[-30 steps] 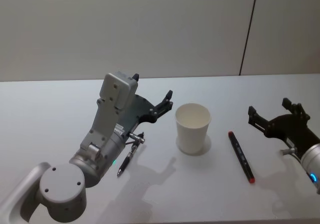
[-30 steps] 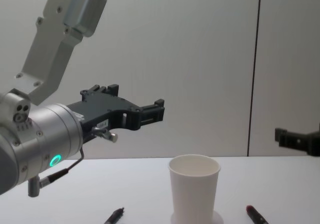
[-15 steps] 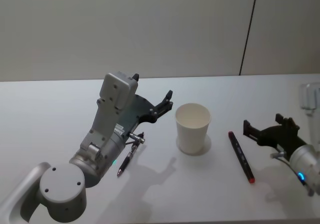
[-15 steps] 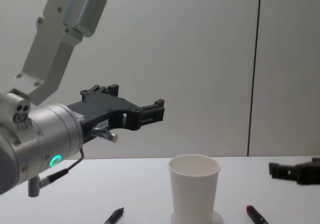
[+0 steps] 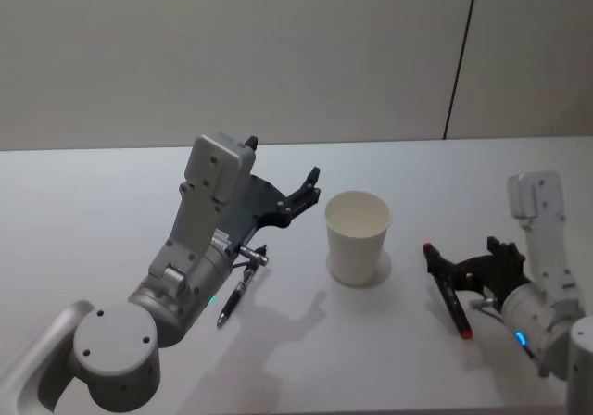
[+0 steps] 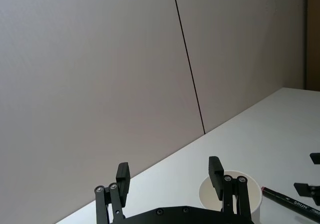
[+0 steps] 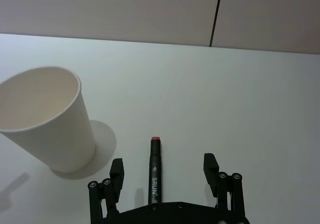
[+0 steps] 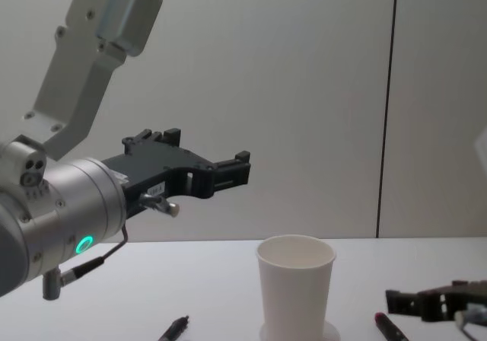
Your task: Place the pen into the pen holder.
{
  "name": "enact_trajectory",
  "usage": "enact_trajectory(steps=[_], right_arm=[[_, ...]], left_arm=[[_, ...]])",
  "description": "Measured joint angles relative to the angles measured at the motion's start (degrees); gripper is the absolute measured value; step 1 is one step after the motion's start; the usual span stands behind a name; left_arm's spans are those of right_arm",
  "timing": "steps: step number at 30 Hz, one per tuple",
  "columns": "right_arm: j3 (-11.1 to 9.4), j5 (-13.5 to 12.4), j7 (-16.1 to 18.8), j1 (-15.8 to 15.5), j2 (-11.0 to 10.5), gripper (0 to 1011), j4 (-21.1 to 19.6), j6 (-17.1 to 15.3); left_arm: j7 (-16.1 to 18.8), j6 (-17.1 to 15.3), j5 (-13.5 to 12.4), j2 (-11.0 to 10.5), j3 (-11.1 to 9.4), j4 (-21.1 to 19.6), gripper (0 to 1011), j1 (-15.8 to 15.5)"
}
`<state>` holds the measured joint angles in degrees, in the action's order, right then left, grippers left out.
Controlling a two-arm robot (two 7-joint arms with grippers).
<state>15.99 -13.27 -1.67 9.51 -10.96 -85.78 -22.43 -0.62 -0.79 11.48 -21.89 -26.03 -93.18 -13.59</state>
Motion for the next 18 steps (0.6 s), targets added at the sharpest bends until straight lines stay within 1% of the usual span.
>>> enact_trajectory(steps=[8, 18], right_arm=[[1.5, 1.1, -2.1, 0.8, 2.2, 1001, 2.7, -0.5], [2.6, 2.0, -4.0, 1.9, 4.3, 1001, 6.0, -1.1]], left_arm=[[0.0, 0.0, 0.0, 0.0, 0.0, 0.0, 1000, 0.0], [0.0, 0.0, 0.0, 0.0, 0.0, 0.0, 1000, 0.0]])
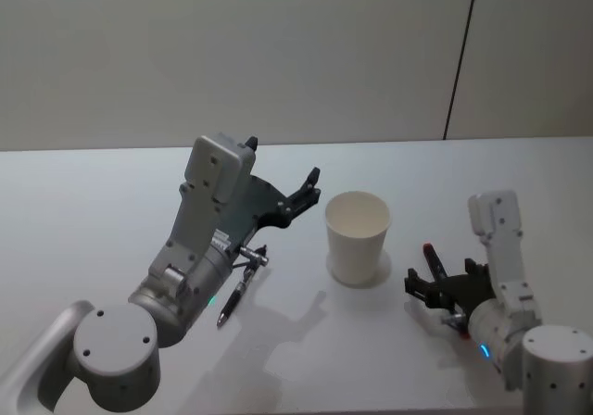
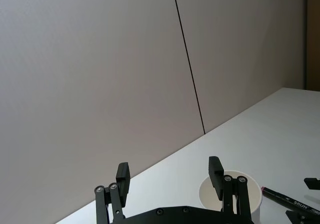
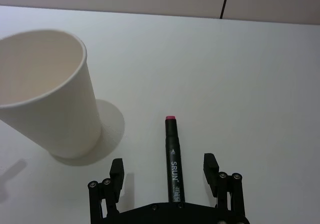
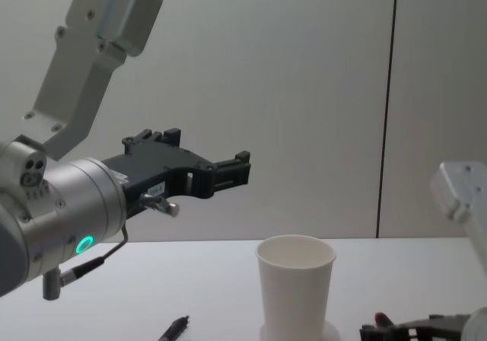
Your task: Place the pen into the pen holder.
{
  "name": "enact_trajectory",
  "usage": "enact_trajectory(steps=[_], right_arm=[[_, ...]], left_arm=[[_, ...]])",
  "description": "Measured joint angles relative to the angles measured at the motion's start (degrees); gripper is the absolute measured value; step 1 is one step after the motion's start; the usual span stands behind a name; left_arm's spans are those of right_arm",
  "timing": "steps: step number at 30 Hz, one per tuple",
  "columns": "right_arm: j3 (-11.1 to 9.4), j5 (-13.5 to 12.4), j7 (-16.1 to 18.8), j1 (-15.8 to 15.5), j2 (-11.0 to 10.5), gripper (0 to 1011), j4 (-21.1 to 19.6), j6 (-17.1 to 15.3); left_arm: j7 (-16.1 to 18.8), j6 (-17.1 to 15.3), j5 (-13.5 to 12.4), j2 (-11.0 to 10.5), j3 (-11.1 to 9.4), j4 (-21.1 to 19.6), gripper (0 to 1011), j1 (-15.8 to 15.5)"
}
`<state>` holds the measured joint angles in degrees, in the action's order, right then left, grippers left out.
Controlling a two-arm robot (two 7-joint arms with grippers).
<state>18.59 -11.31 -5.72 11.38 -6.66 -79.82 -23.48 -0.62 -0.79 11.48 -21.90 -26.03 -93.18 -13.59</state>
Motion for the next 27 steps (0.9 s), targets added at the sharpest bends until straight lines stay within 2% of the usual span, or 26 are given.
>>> enact_trajectory(steps=[11, 16, 18, 19, 24, 25, 27], right_arm=[[0.4, 0.3, -0.9, 0.9, 1.3, 992, 3.1, -0.3], [0.4, 0.3, -1.1, 1.3, 1.8, 907, 4.3, -0.4], [0.4, 0.3, -1.1, 1.3, 1.9, 814, 4.6, -0.4], [0.4, 0.3, -1.1, 1.4, 2.0, 814, 4.9, -0.4], [0.3, 0.1, -1.1, 1.6, 2.2, 628, 5.4, -0.1], [0.2, 0.1, -1.1, 1.6, 2.2, 628, 5.5, -0.1], [0.2, 0.1, -1.0, 1.6, 2.3, 567, 5.6, 0.0]], left_arm=[[0.0, 0.0, 0.0, 0.0, 0.0, 0.0, 999, 0.0], [0.0, 0.0, 0.0, 0.0, 0.0, 0.0, 1000, 0.0], [0.0, 0.0, 0.0, 0.0, 0.0, 0.0, 1000, 0.0], [0.0, 0.0, 0.0, 0.0, 0.0, 0.0, 1000, 0.0], [0.0, 0.0, 0.0, 0.0, 0.0, 0.0, 999, 0.0], [0.0, 0.0, 0.0, 0.0, 0.0, 0.0, 1000, 0.0], [0.0, 0.0, 0.0, 0.0, 0.0, 0.0, 999, 0.0]])
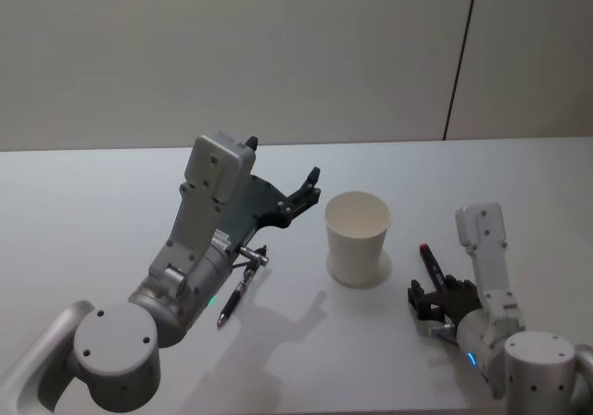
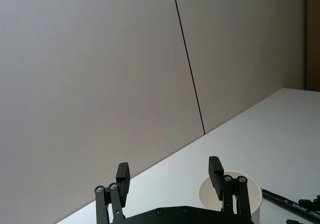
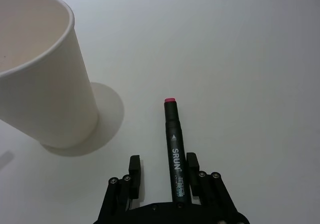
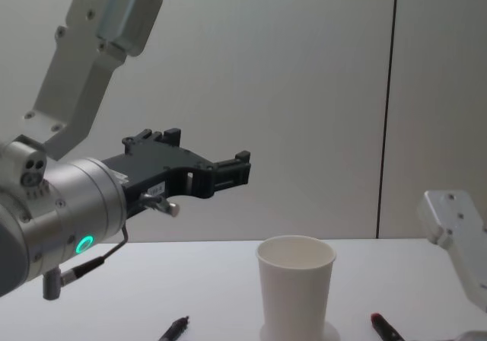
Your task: Place the pen into the pen holder.
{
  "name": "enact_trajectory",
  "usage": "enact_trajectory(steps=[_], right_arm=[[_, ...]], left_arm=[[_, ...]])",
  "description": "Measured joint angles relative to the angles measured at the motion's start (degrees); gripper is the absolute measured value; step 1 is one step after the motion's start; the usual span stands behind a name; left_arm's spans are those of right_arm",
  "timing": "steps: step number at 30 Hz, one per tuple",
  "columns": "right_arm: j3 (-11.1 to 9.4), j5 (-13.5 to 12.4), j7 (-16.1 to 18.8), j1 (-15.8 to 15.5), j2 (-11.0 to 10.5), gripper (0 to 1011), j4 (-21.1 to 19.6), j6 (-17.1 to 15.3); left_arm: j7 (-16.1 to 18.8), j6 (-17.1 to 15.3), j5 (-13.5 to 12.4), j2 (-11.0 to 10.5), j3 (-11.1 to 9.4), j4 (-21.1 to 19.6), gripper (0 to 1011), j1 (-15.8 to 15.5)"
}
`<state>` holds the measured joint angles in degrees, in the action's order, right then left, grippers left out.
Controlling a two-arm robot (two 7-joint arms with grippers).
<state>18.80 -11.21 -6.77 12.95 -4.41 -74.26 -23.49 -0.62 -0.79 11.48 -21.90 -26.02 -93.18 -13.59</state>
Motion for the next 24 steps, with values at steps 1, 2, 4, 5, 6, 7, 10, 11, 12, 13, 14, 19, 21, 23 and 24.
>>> enact_trajectory(steps=[1, 2, 4, 5, 6, 7, 10, 11, 12, 13, 14, 19, 21, 23, 24], right_arm=[[0.0, 0.0, 0.1, 0.0, 0.0, 558, 0.1, 0.1], [0.0, 0.0, 0.1, 0.0, 0.0, 558, 0.1, 0.1], [-0.1, 0.0, 0.2, 0.0, 0.0, 524, 0.1, 0.2], [-0.1, 0.0, 0.2, -0.1, 0.0, 524, 0.1, 0.3], [-0.2, 0.0, 0.3, -0.1, 0.0, 515, 0.1, 0.4], [-0.2, 0.0, 0.4, -0.1, 0.0, 508, 0.1, 0.4], [-0.3, 0.0, 0.5, -0.2, 0.0, 478, 0.1, 0.6], [-0.3, -0.1, 0.6, -0.3, 0.0, 475, 0.0, 0.7], [-0.3, -0.1, 0.7, -0.4, 0.0, 474, 0.0, 0.7], [-0.4, -0.1, 0.7, -0.4, 0.0, 465, 0.0, 0.7], [-0.4, -0.1, 0.7, -0.4, 0.0, 461, -0.1, 0.8], [-0.5, -0.1, 1.1, -0.6, -0.1, 316, -0.3, 1.1], [-0.6, -0.1, 1.2, -0.7, -0.1, 259, -0.4, 1.2], [-0.6, -0.1, 1.3, -0.7, -0.1, 203, -0.5, 1.4], [-0.7, -0.1, 1.4, -0.7, -0.1, 187, -0.5, 1.4]], left_arm=[[0.0, 0.0, 0.0, 0.0, 0.0, 0.0, 1000, 0.0], [0.0, 0.0, 0.0, 0.0, 0.0, 0.0, 1000, 0.0], [0.0, 0.0, 0.0, 0.0, 0.0, 0.0, 1000, 0.0], [0.0, 0.0, 0.0, 0.0, 0.0, 0.0, 1000, 0.0], [0.0, 0.0, 0.0, 0.0, 0.0, 0.0, 1000, 0.0], [0.0, 0.0, 0.0, 0.0, 0.0, 0.0, 1000, 0.0], [0.0, 0.0, 0.0, 0.0, 0.0, 0.0, 1000, 0.0], [0.0, 0.0, 0.0, 0.0, 0.0, 0.0, 1000, 0.0], [0.0, 0.0, 0.0, 0.0, 0.0, 0.0, 1000, 0.0], [0.0, 0.0, 0.0, 0.0, 0.0, 0.0, 1000, 0.0], [0.0, 0.0, 0.0, 0.0, 0.0, 0.0, 1000, 0.0], [0.0, 0.0, 0.0, 0.0, 0.0, 0.0, 1000, 0.0], [0.0, 0.0, 0.0, 0.0, 0.0, 0.0, 1000, 0.0], [0.0, 0.0, 0.0, 0.0, 0.0, 0.0, 1000, 0.0], [0.0, 0.0, 0.0, 0.0, 0.0, 0.0, 1000, 0.0]])
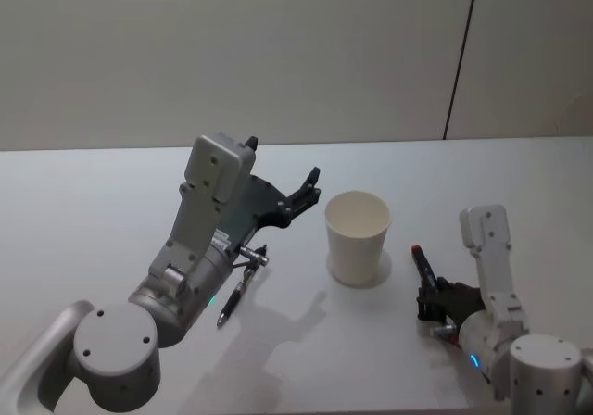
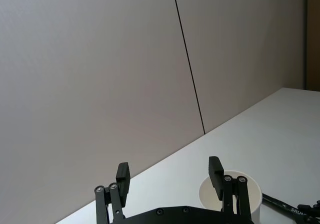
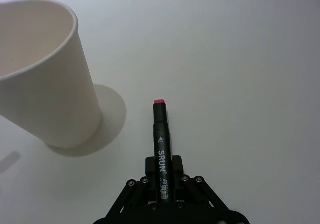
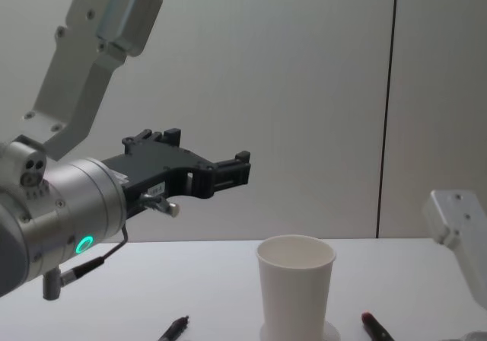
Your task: Place the pen into the pen holder.
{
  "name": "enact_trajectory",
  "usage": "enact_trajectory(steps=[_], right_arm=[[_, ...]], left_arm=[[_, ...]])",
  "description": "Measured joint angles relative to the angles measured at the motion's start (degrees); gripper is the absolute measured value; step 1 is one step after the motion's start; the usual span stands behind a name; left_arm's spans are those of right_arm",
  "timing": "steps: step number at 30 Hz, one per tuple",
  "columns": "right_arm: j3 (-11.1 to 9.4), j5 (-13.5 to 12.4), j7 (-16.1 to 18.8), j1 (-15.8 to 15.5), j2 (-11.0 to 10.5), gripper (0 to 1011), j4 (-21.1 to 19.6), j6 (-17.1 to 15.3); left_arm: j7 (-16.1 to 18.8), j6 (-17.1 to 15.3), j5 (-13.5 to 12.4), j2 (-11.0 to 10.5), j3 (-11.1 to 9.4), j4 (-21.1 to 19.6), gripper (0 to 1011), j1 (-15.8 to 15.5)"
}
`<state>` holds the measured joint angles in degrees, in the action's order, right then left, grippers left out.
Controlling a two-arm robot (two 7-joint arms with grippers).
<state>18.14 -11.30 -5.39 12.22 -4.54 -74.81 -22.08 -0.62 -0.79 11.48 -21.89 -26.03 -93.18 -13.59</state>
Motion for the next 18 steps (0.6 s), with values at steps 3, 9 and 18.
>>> enact_trajectory(steps=[3, 9, 18], right_arm=[[-0.2, 0.0, 0.3, -0.1, -0.1, 172, -0.3, 0.3], [-0.4, 0.0, 0.6, -0.2, -0.2, 172, -1.1, 0.6], [-0.8, 0.3, 1.1, -0.8, -0.6, 172, -2.8, 2.1]], left_arm=[[0.0, 0.0, 0.0, 0.0, 0.0, 0.0, 999, 0.0], [0.0, 0.0, 0.0, 0.0, 0.0, 0.0, 999, 0.0], [0.0, 0.0, 0.0, 0.0, 0.0, 0.0, 1000, 0.0]])
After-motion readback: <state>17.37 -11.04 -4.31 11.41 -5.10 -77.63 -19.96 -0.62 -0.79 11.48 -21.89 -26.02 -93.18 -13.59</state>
